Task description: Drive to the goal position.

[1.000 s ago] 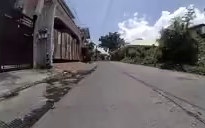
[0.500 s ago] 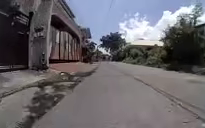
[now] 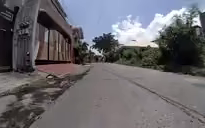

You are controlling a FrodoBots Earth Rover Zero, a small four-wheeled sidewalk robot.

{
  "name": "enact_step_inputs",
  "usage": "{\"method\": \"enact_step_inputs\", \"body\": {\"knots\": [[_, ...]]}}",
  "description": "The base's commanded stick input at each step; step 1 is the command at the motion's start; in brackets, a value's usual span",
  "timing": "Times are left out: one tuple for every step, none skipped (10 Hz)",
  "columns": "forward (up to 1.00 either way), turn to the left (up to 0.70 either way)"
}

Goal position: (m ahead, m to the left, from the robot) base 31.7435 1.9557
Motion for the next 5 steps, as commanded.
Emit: {"method": "enact_step_inputs", "body": {"knots": [[1.0,-0.01],[1.0,-0.01],[1.0,-0.01],[1.0,-0.01],[1.0,-0.01]]}}
